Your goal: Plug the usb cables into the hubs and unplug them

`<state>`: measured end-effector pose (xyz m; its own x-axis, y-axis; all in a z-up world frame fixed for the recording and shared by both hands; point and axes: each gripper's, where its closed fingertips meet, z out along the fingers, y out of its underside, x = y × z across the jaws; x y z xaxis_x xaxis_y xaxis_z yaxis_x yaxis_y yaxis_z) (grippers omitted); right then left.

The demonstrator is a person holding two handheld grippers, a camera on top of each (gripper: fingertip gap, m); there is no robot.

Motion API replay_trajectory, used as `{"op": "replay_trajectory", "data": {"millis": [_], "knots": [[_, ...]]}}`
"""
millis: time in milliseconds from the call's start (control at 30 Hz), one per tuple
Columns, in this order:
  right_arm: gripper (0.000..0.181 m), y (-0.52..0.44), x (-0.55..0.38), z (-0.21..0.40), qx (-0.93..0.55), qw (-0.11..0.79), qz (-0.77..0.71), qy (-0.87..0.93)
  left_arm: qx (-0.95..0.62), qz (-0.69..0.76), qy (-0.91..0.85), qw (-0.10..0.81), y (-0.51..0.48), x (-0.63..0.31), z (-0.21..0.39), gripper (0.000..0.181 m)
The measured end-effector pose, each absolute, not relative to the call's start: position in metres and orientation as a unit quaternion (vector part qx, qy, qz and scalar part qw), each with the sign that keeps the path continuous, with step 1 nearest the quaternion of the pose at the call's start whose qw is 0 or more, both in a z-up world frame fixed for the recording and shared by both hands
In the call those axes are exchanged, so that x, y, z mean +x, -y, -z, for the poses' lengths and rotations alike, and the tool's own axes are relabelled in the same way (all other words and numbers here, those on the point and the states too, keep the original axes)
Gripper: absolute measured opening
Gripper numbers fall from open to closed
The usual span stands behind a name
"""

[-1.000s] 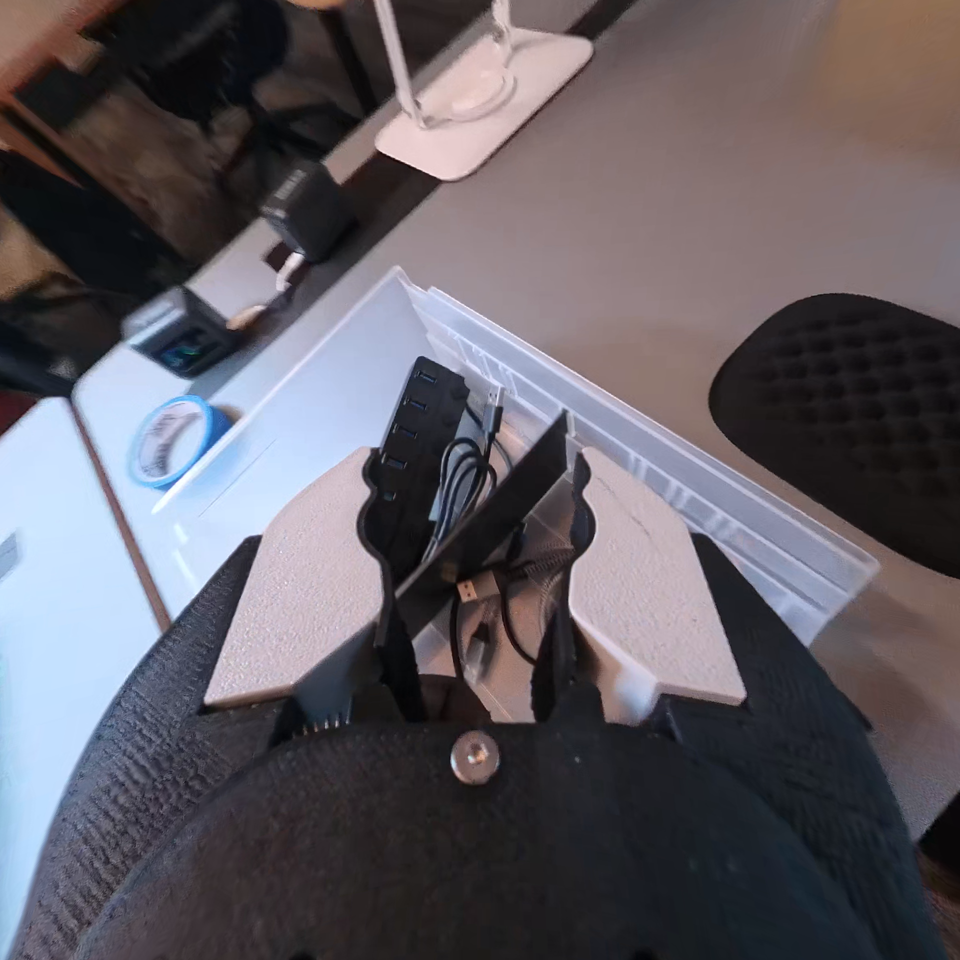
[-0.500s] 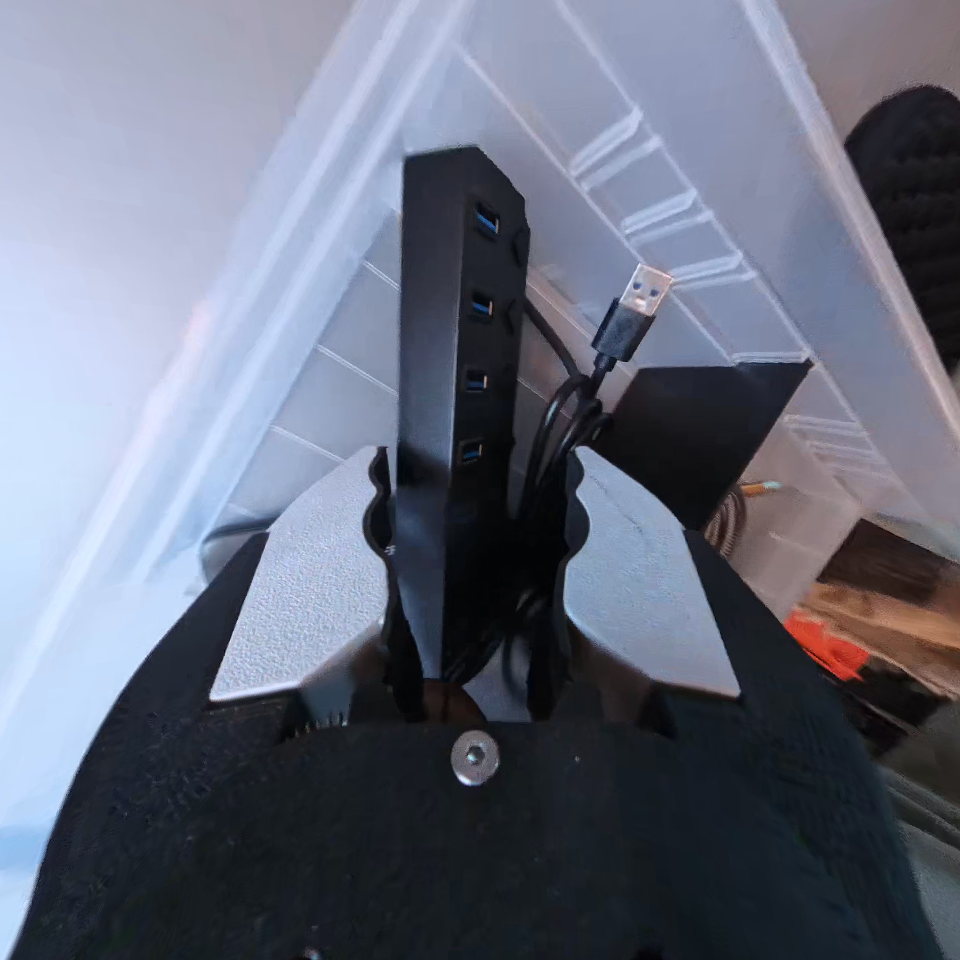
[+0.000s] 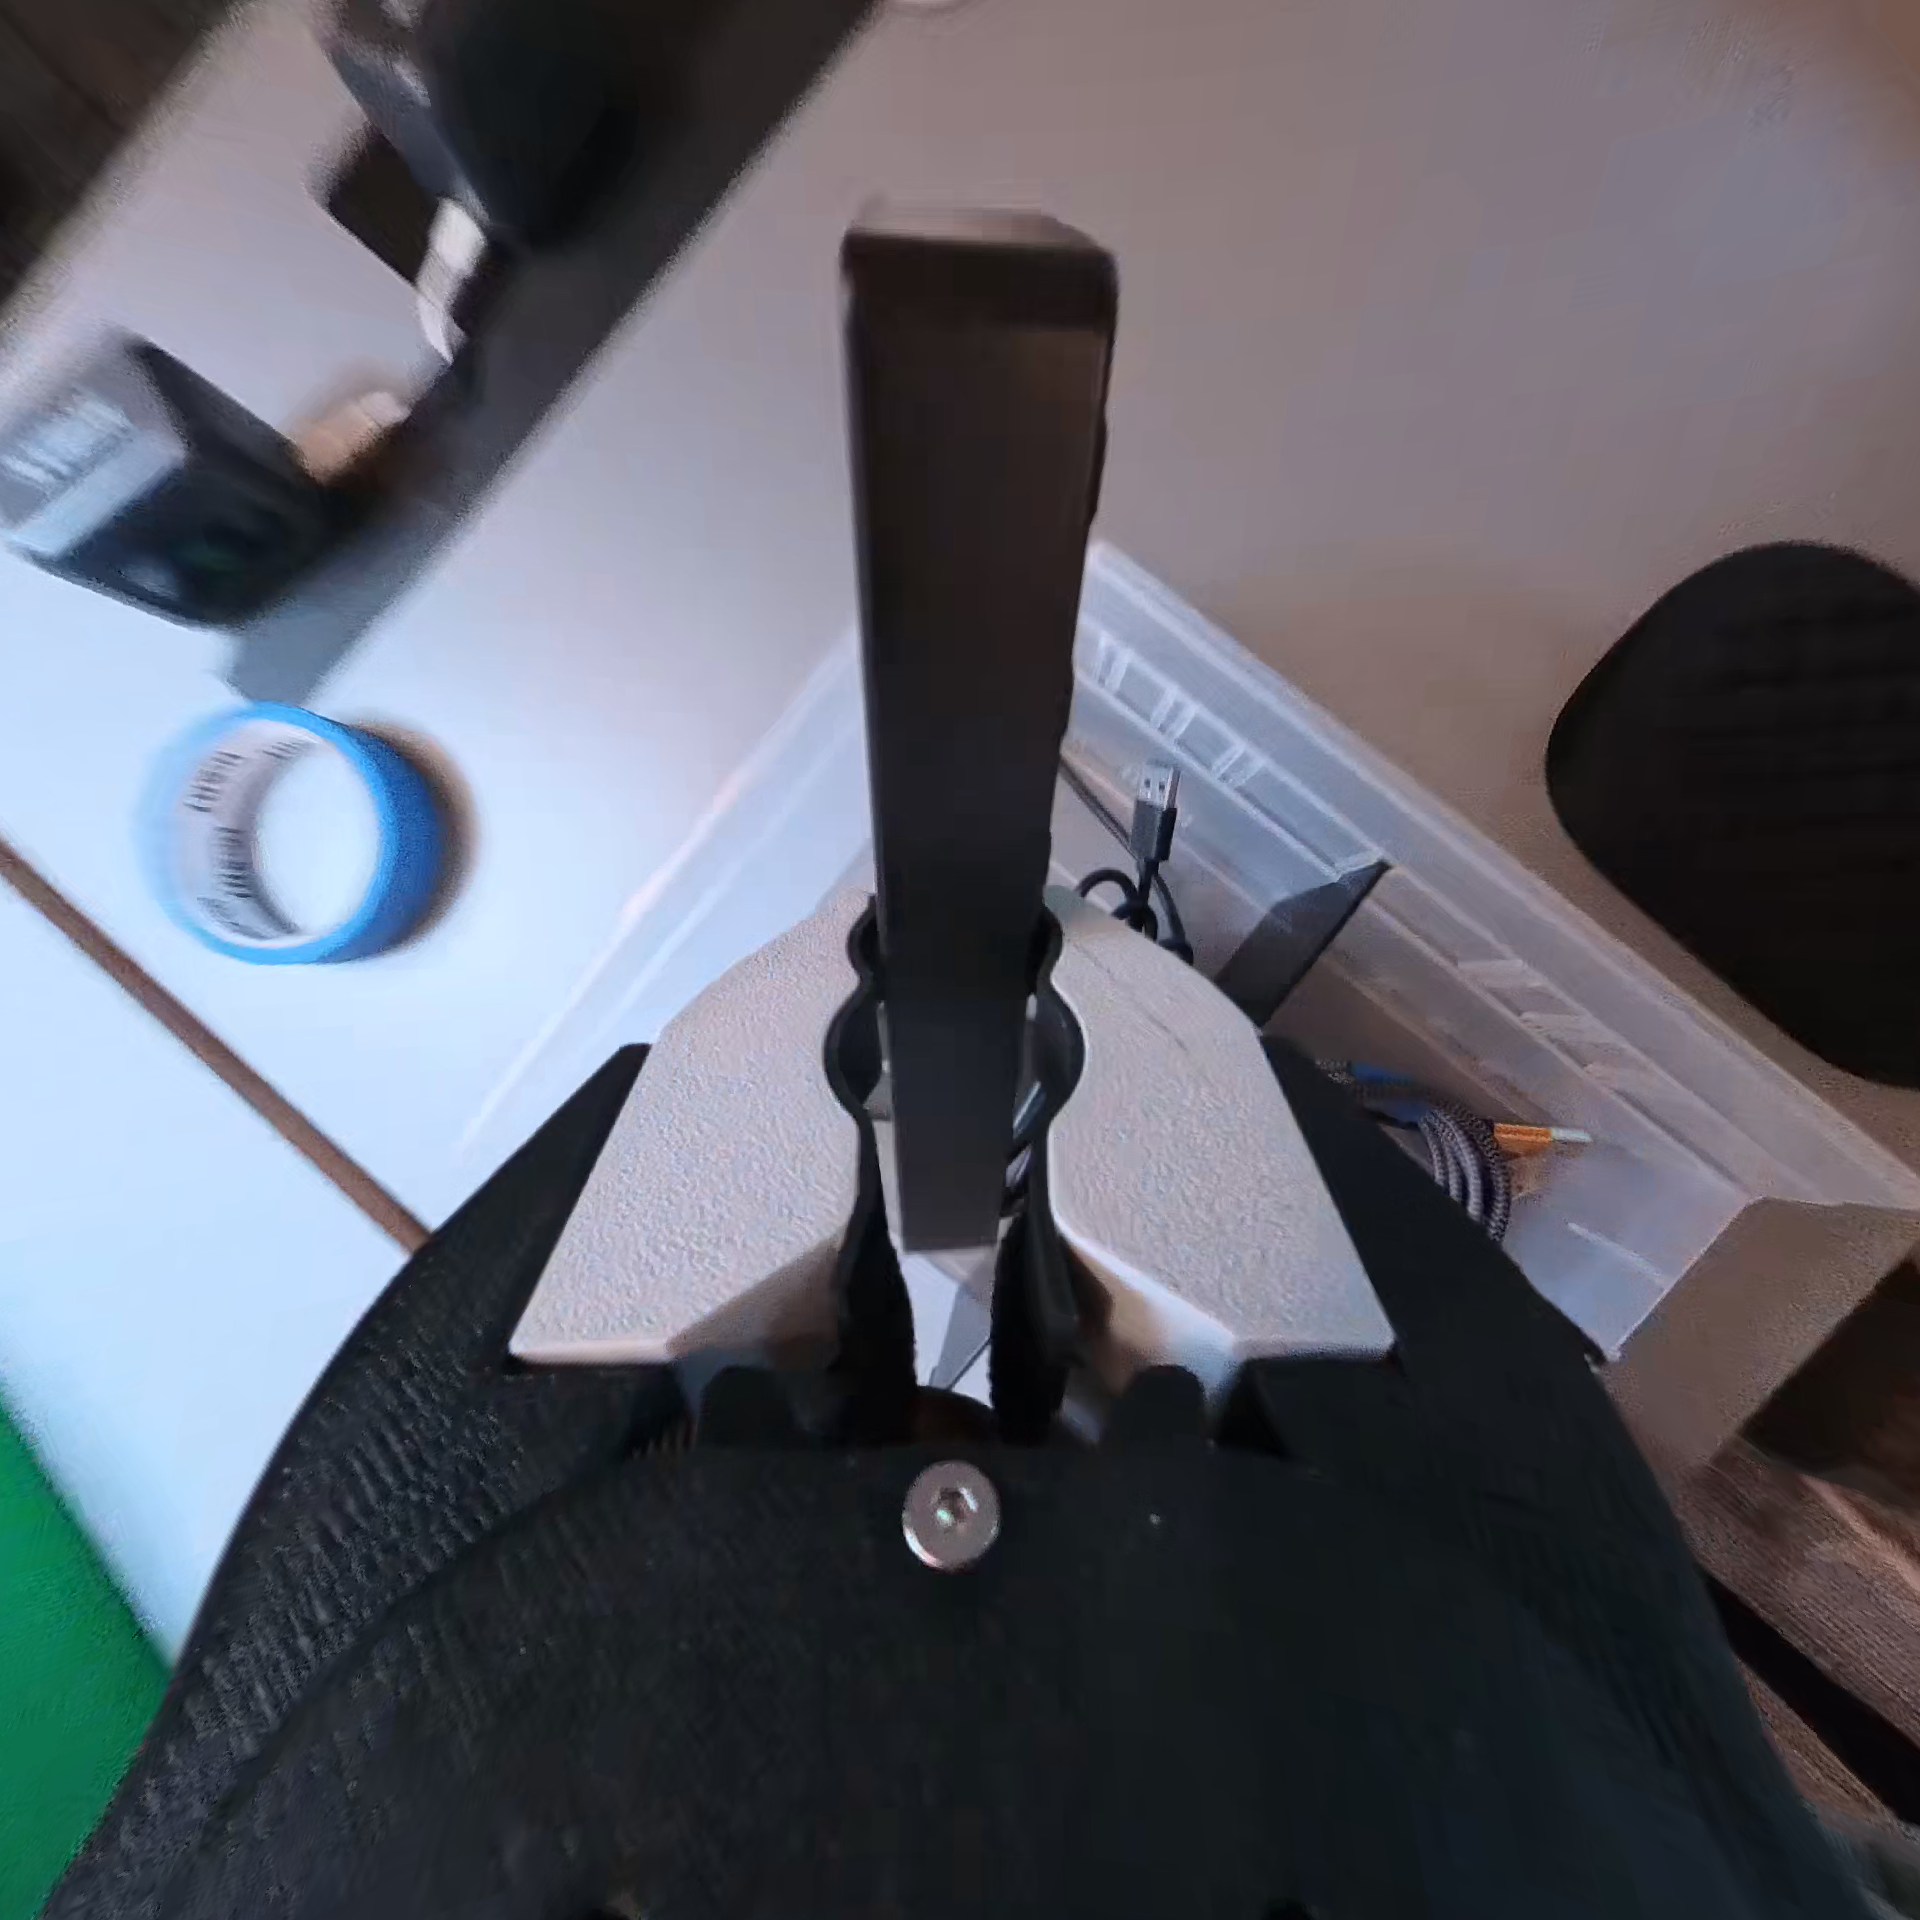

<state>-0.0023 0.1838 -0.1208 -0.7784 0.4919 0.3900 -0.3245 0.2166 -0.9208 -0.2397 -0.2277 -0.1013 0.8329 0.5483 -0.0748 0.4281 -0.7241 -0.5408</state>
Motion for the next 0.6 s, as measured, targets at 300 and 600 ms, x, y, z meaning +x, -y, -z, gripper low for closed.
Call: {"op": "replay_trajectory", "data": {"millis": [300,600], "knots": [[0.053,-0.187,0.006,0.112,-0.042,0.359,-0.609,0.706,-0.800,-0.394,0.192,0.409,0.198,-0.207,-0.065,0.025],[0.052,-0.192,0.010,0.104,-0.042,0.381,-0.600,0.702,-0.692,-0.389,0.079,0.603,0.097,-0.120,-0.145,0.026]]}}
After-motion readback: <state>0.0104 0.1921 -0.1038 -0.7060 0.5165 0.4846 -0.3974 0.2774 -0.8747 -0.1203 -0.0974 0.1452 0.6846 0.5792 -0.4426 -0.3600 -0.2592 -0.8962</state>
